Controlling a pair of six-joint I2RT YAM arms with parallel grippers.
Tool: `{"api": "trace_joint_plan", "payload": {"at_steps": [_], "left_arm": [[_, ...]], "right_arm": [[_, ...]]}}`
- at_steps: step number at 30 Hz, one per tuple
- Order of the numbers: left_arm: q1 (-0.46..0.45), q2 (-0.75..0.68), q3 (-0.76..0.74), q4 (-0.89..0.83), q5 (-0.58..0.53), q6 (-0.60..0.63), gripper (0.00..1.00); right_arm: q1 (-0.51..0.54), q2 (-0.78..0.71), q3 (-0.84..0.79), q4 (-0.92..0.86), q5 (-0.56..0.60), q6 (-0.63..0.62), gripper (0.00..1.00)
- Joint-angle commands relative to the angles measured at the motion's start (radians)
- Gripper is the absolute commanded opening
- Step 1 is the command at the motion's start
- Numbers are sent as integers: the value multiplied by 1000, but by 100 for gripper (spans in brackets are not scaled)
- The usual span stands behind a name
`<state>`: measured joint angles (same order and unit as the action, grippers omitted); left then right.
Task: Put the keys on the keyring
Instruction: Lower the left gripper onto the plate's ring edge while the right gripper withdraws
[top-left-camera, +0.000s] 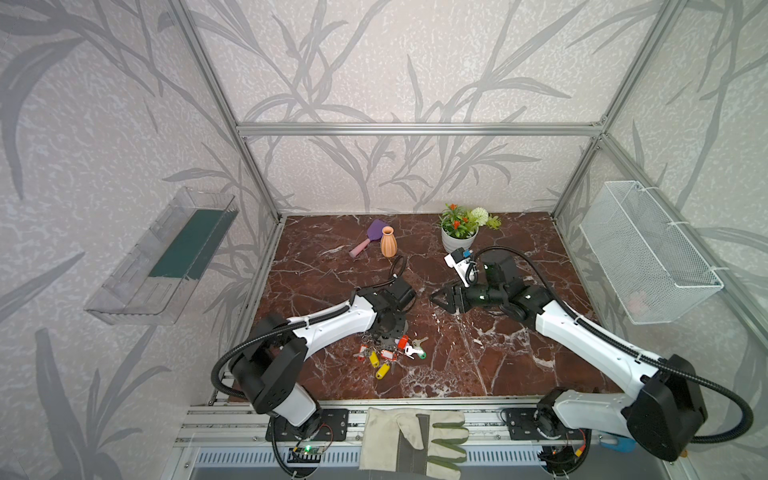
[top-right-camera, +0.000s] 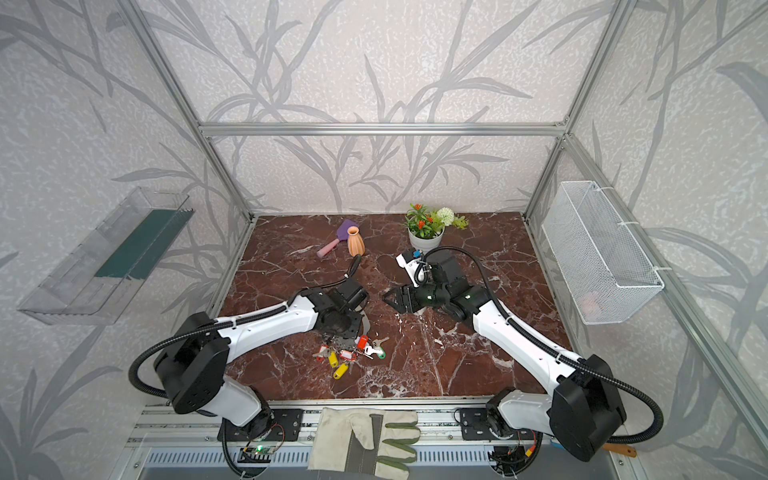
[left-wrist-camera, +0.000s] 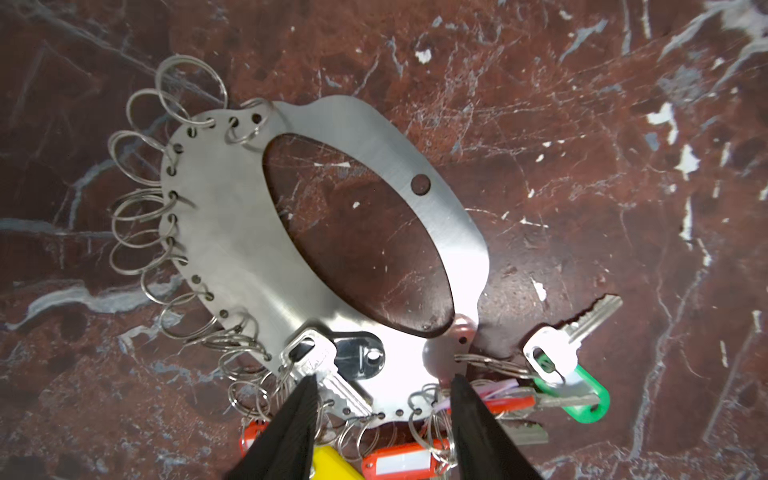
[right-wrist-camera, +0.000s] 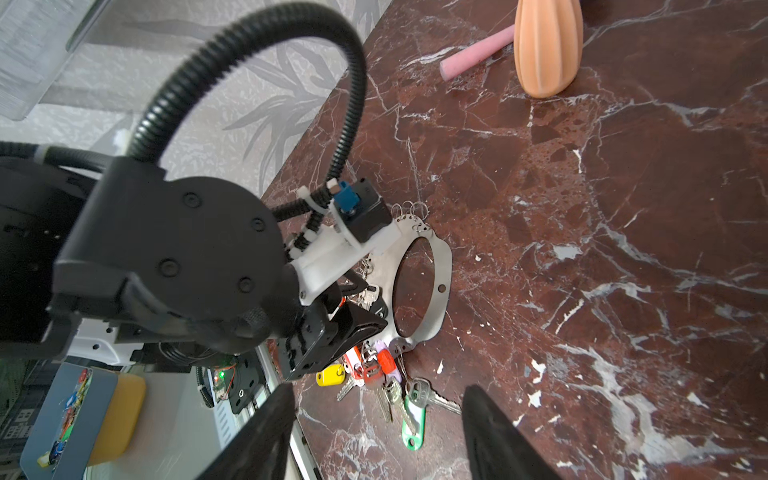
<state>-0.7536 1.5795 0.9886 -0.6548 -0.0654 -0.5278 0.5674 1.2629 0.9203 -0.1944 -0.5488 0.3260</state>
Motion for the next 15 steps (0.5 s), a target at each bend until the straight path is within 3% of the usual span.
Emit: {"api": "trace_joint_plan", "payload": {"at_steps": [1, 6, 15], "left_arm": [[-7, 45, 36, -83, -101, 16, 56], [-6, 88, 39, -103, -133, -21, 59], [-39, 55, 18, -57, -82, -96, 48]], "right_arm": [[-8, -50, -21, -19, 11, -15, 67], [-9, -50, -37, -16, 9, -10, 67], [-10, -37, -52, 25, -22, 15, 65]]}}
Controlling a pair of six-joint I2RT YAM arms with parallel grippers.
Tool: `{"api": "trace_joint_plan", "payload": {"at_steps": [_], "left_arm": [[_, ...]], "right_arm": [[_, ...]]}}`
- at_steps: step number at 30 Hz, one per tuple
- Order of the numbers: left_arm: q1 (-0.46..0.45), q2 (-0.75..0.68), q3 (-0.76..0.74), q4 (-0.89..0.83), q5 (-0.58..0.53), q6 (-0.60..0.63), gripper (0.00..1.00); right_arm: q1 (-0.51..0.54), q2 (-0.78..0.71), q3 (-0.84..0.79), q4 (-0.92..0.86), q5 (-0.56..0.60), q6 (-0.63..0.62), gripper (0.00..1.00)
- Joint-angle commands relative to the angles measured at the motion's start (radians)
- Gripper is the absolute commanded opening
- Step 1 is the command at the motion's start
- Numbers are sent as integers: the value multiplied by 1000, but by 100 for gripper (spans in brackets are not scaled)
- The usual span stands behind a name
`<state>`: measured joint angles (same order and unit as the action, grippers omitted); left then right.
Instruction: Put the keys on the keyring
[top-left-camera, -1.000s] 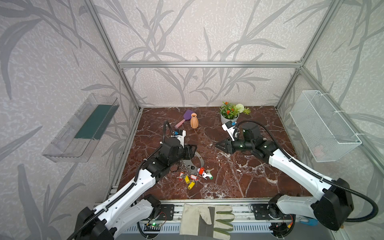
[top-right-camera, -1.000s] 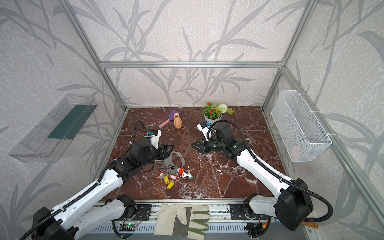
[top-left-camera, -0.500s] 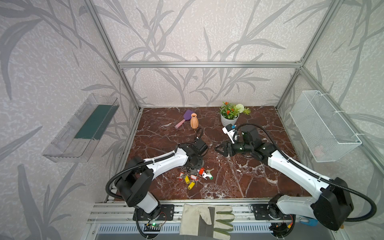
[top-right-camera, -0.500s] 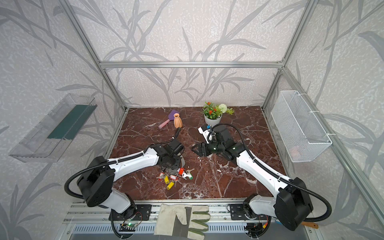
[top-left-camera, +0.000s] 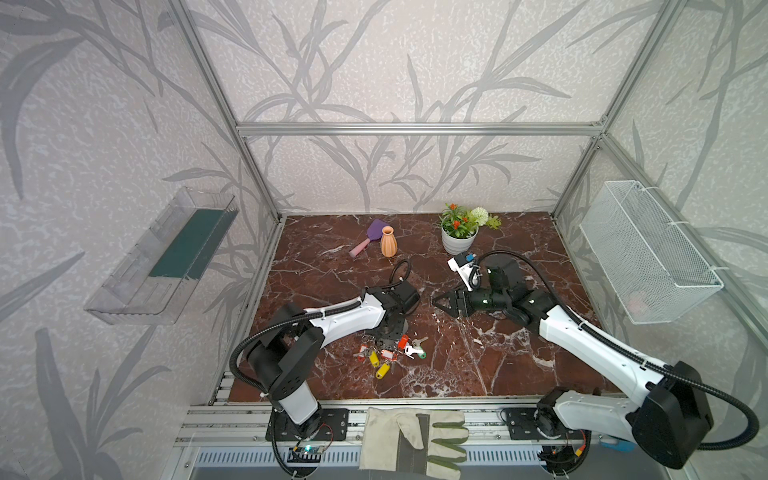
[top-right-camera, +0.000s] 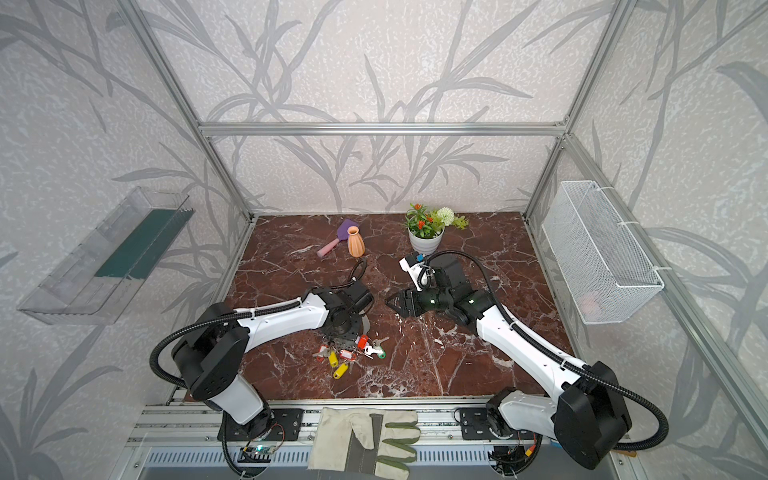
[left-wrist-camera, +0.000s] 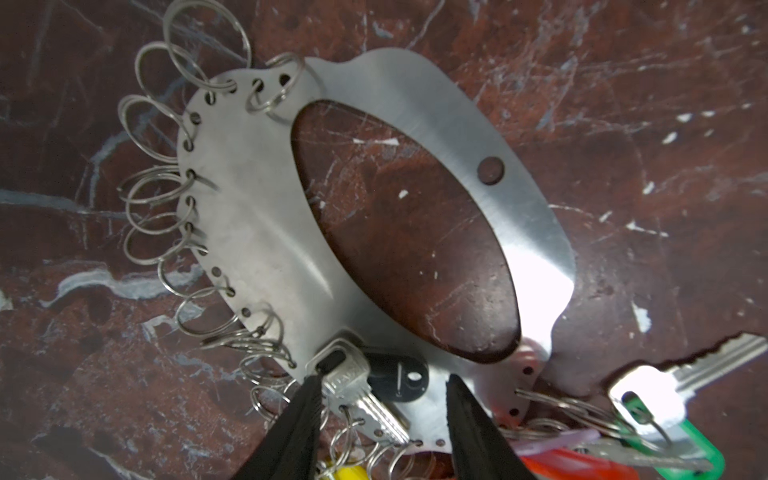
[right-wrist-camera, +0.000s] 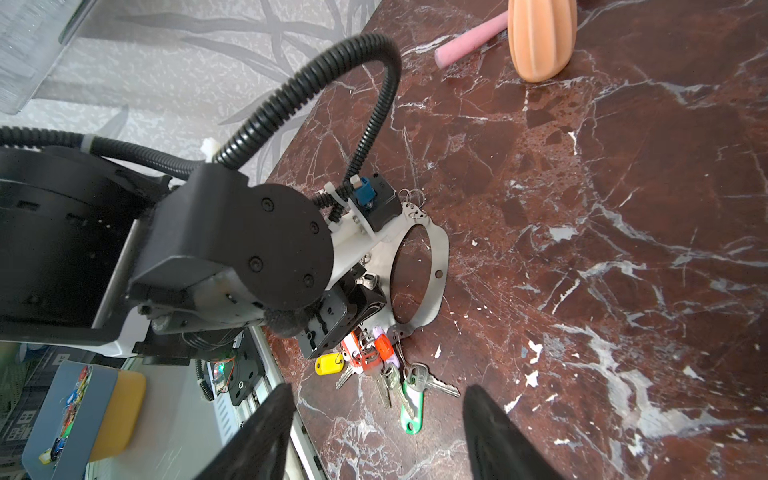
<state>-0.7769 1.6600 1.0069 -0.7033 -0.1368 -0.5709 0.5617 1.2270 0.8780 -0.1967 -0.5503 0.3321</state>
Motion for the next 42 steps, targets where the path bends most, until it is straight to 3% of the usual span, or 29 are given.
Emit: {"api": "trace_joint_plan", "payload": {"at_steps": [1, 18, 28, 42], "left_arm": [[-22, -29, -5, -9, -7, -70, 47], [-58, -63, -104, 28, -29, -269, 44], [-50, -13, -112, 84, -20, -306, 37], [-45, -64, -161, 88, -68, -360, 31]], "right_arm": [[-4, 1, -10, 29, -22, 10, 64], [-4, -3, -10, 29, -43, 9, 64], [-5, -1, -2, 19, -52, 4, 64], [-3, 25, 3, 35, -68, 13, 63]]}}
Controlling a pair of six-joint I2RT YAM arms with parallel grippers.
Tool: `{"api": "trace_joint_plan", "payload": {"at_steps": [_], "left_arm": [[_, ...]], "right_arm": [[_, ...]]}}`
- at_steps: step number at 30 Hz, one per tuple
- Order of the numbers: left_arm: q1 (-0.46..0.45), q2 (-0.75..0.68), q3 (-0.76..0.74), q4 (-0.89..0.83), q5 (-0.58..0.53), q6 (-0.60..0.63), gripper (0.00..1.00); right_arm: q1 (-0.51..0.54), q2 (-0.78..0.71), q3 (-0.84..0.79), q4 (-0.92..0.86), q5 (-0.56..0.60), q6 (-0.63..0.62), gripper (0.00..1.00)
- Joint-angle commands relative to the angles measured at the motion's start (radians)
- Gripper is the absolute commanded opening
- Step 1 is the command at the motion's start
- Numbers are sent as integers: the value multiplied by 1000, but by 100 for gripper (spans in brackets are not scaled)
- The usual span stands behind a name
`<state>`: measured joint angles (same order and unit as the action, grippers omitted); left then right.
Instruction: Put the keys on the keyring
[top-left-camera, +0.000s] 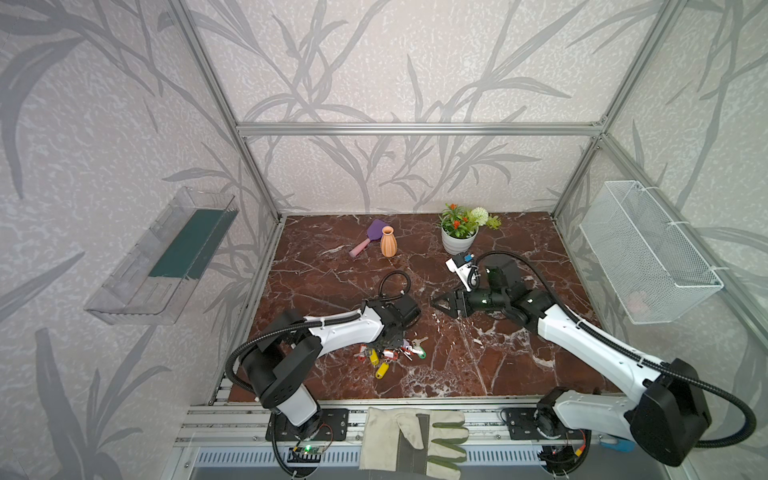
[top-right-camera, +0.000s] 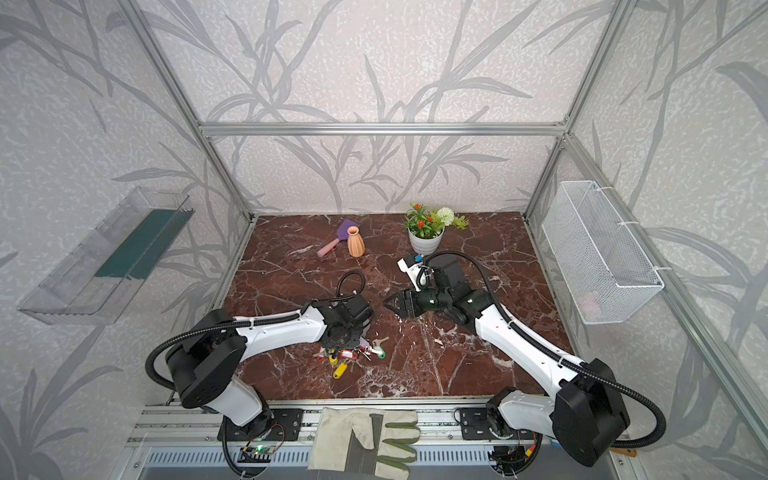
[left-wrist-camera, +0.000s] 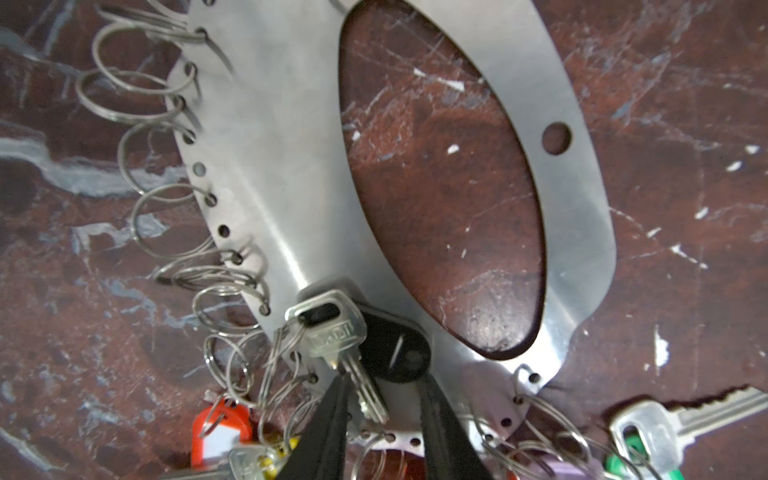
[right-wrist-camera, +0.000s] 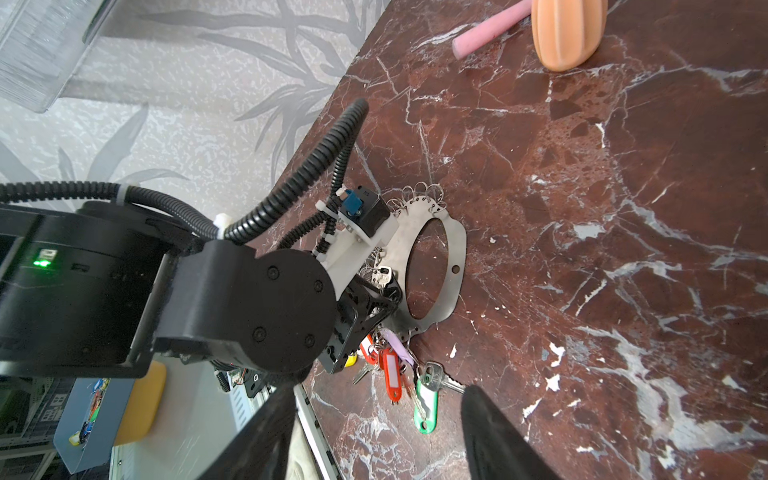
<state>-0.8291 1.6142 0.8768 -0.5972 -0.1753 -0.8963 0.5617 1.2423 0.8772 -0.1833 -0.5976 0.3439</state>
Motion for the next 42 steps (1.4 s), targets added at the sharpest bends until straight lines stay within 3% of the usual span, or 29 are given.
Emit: {"api": "trace_joint_plan", "payload": {"at_steps": [1, 8, 25, 42], "left_arm": [[8, -24, -34, -21, -37, -39, 30], [13, -18, -54, -17, -46, -56, 27], [11, -56, -48, -51, -89, -34, 1], [10, -360, -28, -107, -142, 81, 0]], "right_arm": [[-4, 14, 5, 24, -25, 1, 63], [-4, 14, 5, 34, -36, 7, 63], [-3, 32, 9, 59, -50, 27, 62], [-2, 58, 18, 125, -25, 90, 61]]}}
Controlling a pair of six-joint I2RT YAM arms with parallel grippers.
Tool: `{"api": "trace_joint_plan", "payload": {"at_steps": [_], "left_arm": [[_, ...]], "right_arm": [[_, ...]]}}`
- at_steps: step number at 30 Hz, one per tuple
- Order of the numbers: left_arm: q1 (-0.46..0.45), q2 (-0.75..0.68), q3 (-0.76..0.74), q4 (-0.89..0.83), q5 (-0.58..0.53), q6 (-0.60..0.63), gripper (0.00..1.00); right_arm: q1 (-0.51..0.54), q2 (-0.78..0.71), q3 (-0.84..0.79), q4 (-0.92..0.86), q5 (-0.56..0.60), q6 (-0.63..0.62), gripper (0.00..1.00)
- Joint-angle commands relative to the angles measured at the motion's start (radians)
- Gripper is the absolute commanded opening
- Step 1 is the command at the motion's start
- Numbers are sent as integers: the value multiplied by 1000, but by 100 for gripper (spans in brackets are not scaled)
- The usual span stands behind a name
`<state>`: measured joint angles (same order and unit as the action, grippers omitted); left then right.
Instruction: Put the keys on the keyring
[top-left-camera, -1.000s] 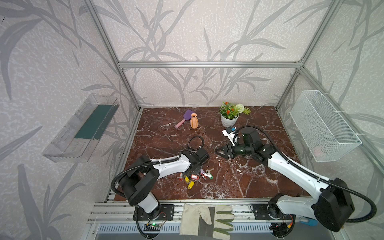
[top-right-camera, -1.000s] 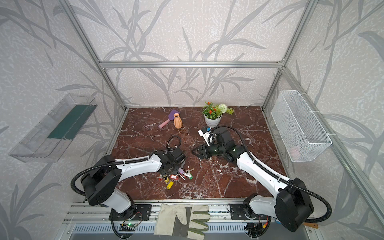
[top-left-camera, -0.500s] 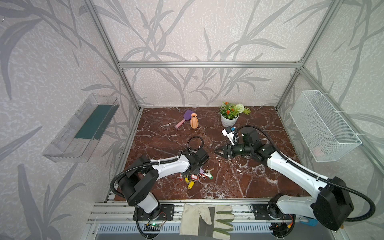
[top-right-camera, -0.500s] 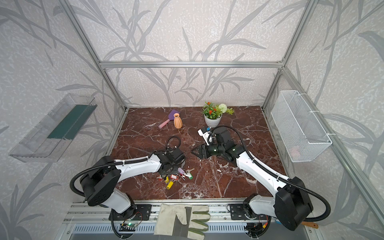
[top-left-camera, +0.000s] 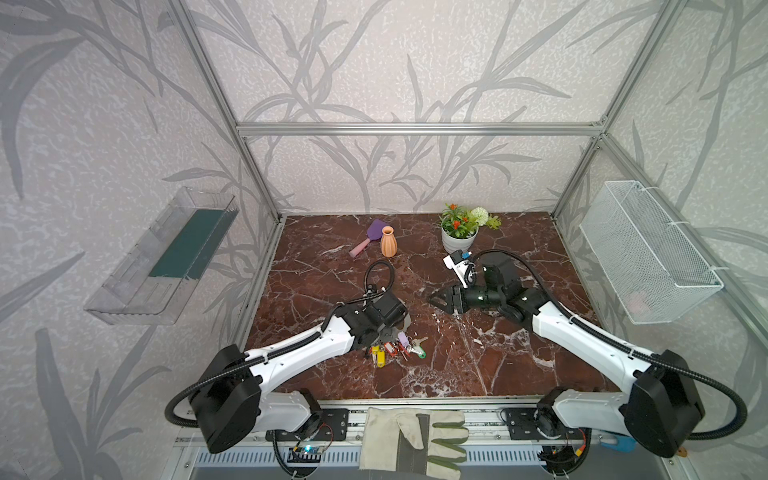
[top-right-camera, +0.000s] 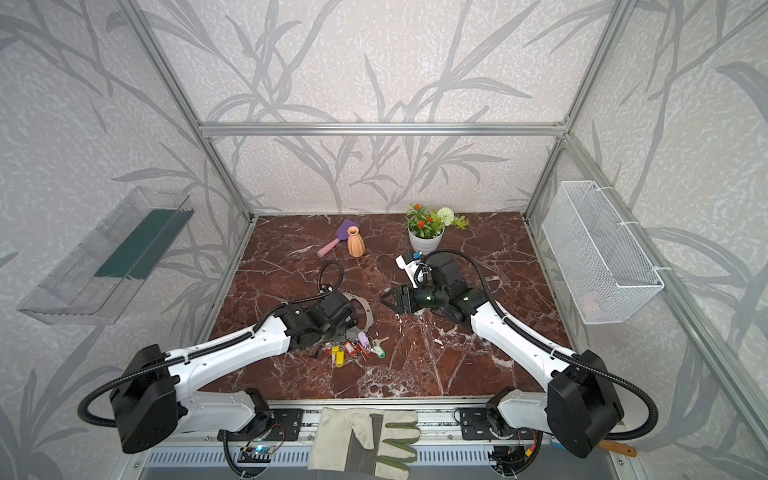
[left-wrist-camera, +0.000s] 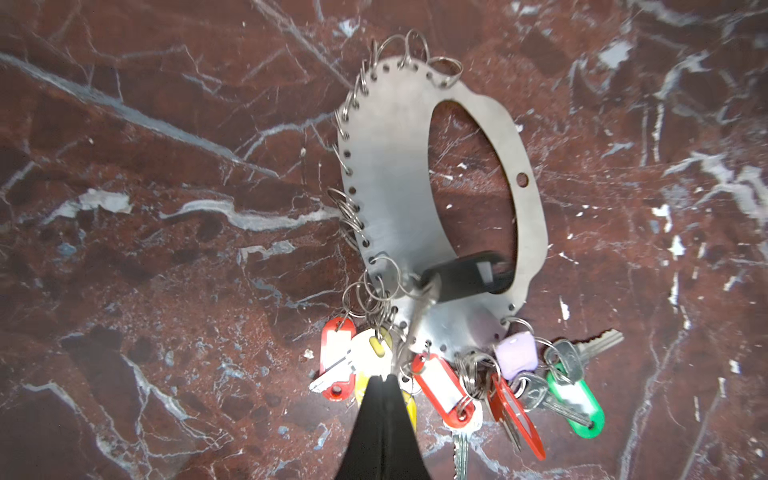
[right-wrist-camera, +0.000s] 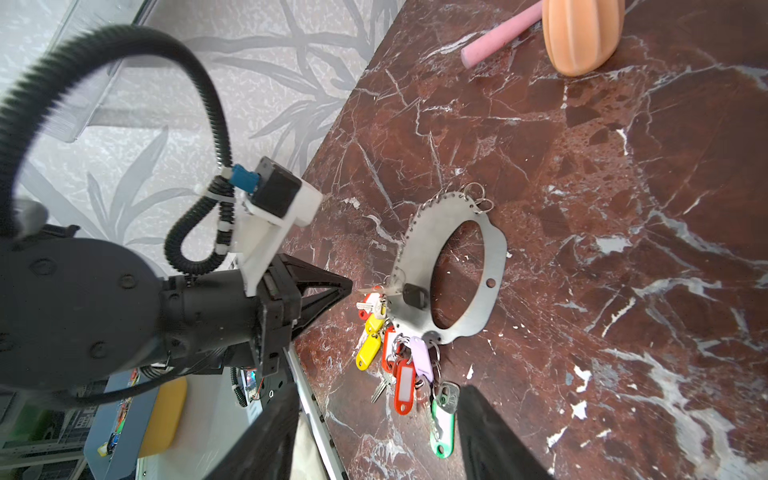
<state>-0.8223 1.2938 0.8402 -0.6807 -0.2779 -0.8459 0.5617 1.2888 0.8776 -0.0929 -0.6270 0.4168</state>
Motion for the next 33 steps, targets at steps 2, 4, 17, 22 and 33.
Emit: {"api": "trace_joint_plan", "payload": {"at_steps": [2, 4, 17, 22, 33], "left_arm": [[3, -67, 21, -20, -27, 51, 0], [3, -98, 39, -18, -21, 63, 0], [86, 47, 73, 53, 188, 238, 42], [163, 196, 163, 55, 308, 357, 48], [199, 448, 298, -19, 310, 563, 52]], "right_arm": [[-2, 15, 20, 39, 5, 20, 60], [-2, 15, 21, 45, 12, 22, 60], [-7, 10, 8, 47, 27, 3, 60], [-39, 3, -28, 82, -4, 26, 61], [-75, -36, -36, 35, -42, 17, 64]]}}
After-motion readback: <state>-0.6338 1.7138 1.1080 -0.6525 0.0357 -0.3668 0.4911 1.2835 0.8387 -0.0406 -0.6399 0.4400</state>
